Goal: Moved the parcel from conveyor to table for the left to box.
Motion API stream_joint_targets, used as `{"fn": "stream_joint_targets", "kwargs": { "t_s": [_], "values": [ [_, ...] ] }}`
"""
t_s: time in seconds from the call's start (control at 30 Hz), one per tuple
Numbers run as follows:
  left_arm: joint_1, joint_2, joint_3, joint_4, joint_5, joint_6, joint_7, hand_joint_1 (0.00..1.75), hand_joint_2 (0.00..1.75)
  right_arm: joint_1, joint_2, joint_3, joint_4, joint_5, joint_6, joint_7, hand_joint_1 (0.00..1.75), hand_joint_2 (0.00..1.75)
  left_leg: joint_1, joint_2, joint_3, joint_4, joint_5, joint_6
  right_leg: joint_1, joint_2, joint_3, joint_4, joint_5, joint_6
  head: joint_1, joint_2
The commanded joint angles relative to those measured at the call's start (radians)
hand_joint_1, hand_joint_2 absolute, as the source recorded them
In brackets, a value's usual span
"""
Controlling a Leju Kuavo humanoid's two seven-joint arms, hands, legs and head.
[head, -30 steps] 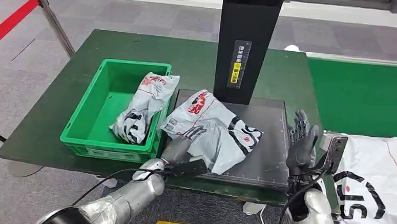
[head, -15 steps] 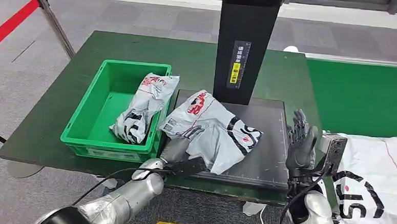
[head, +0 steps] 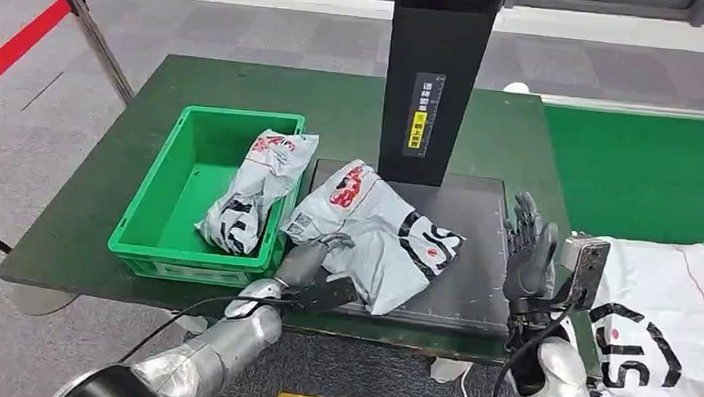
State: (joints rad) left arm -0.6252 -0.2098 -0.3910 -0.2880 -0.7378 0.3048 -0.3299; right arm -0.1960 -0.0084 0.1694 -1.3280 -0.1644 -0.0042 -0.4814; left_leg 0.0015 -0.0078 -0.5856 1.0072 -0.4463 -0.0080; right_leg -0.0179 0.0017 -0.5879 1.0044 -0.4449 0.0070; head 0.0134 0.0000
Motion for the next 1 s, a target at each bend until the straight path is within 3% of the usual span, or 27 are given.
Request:
{"fn": "stream_joint_targets", "kwargs": {
  "t_s": [0.03,0.57,0.9,1.0],
  "values": [
    [0.016,0.013,0.035,0.050,-0.011,-0.003,-0.006,1.75,1.75,-0.050,0.010,-0.012,0.064,-0.004,0.003,0.005,0.00,0.00,0.000,0.003,0.002,-0.001,-0.001,0.000,0.000,0.003,0.001,-0.001,0.000,-0.001,0.000,0.000],
    [0.016,0.008,0.036,0.047,-0.028,0.018,-0.019,1.75,1.75,-0.007,0.018,-0.035,0.008,-0.009,0.002,0.013,0.00,0.00,0.000,0.002,0.002,-0.002,0.000,0.000,0.001,0.002,0.001,-0.003,0.001,-0.001,0.000,0.000],
    [-0.002,0.003,-0.008,0.033,-0.110,0.138,-0.030,1.75,1.75,-0.008,0.028,-0.043,0.020,-0.009,0.001,0.018,0.00,0.00,0.000,0.001,0.001,-0.001,0.000,0.000,0.000,0.001,0.000,-0.001,0.000,0.000,0.000,0.000],
    [-0.024,0.010,-0.074,0.022,-0.204,0.221,0.004,1.75,1.75,-0.005,0.031,-0.044,0.017,-0.006,0.001,0.022,0.00,0.00,0.001,0.001,0.000,-0.001,0.000,0.000,0.001,0.001,-0.001,-0.001,0.001,-0.001,0.000,0.000]
  ]
}}
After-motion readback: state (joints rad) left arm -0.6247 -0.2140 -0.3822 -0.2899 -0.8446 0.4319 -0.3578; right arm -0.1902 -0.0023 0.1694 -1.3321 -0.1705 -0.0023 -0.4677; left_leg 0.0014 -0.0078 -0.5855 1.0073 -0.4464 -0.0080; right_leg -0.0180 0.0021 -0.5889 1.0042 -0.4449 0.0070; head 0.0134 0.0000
